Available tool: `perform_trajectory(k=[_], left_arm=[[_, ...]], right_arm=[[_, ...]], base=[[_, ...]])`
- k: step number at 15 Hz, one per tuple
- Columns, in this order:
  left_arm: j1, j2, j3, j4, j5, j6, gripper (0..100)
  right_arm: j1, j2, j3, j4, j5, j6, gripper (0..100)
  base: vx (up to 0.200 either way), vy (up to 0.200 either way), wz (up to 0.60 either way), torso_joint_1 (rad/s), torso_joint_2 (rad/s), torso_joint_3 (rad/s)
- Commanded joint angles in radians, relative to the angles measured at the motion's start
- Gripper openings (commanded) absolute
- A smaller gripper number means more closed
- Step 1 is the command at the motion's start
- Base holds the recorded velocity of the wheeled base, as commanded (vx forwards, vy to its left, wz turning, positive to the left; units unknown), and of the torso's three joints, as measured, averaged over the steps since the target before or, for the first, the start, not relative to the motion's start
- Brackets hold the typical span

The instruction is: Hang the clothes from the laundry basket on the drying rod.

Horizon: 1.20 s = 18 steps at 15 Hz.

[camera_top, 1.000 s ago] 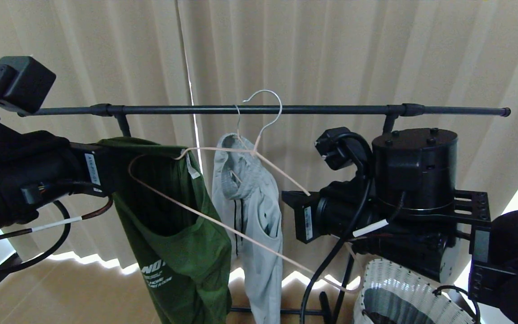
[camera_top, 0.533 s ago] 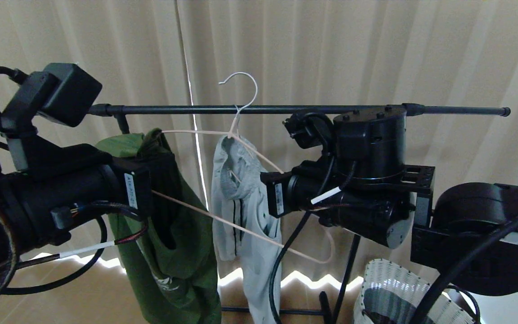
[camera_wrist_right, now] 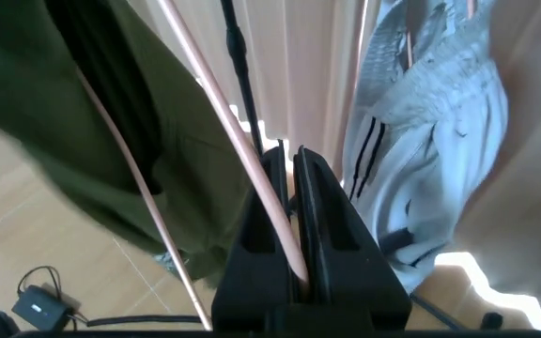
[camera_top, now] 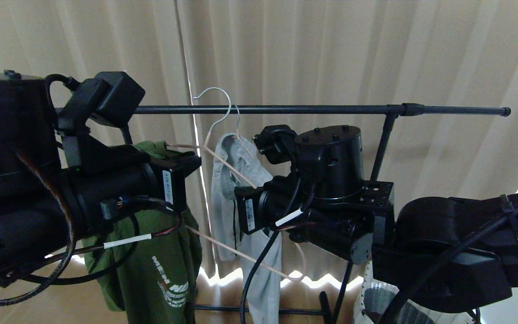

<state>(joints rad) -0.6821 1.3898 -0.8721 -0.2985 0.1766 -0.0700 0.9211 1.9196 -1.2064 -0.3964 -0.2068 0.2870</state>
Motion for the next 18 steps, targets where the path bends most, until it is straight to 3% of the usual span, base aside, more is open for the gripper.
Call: perform_trajectory(k=[1, 4, 15, 16, 18], left_arm=[[-0.014, 0.003, 0.002, 0.002, -0.02, 0.003, 0], [-0.014, 0.002, 0.027, 0.01, -0.071, 0.006, 0], [-0.01, -0.072, 0.108, 0.042, -0.071, 0.039, 0], [-0.011, -0.084, 0.11, 0.042, -0.072, 0.041, 100], [-0.013, -0.112, 0.122, 0.041, -0.072, 0.065, 100]], right_arm=[[0.001, 0.024, -0.024, 0.001, -0.002, 0.001, 0], [0.001, 0.016, -0.028, -0.004, -0.002, 0.001, 0], [-0.001, -0.063, -0.018, -0.004, -0.005, 0.001, 0], [-0.002, -0.073, -0.013, -0.002, -0.006, 0.001, 0], [-0.019, -0.111, 0.021, -0.002, -0.006, -0.002, 0]], base=[[0.0, 0.0, 0.0, 0.0, 0.0, 0.0], [0.0, 0.0, 0.0, 0.0, 0.0, 0.0], [0.0, 0.0, 0.0, 0.0, 0.0, 0.0], [0.0, 0.0, 0.0, 0.0, 0.0, 0.0], [0.0, 0.0, 0.0, 0.0, 0.0, 0.0]])
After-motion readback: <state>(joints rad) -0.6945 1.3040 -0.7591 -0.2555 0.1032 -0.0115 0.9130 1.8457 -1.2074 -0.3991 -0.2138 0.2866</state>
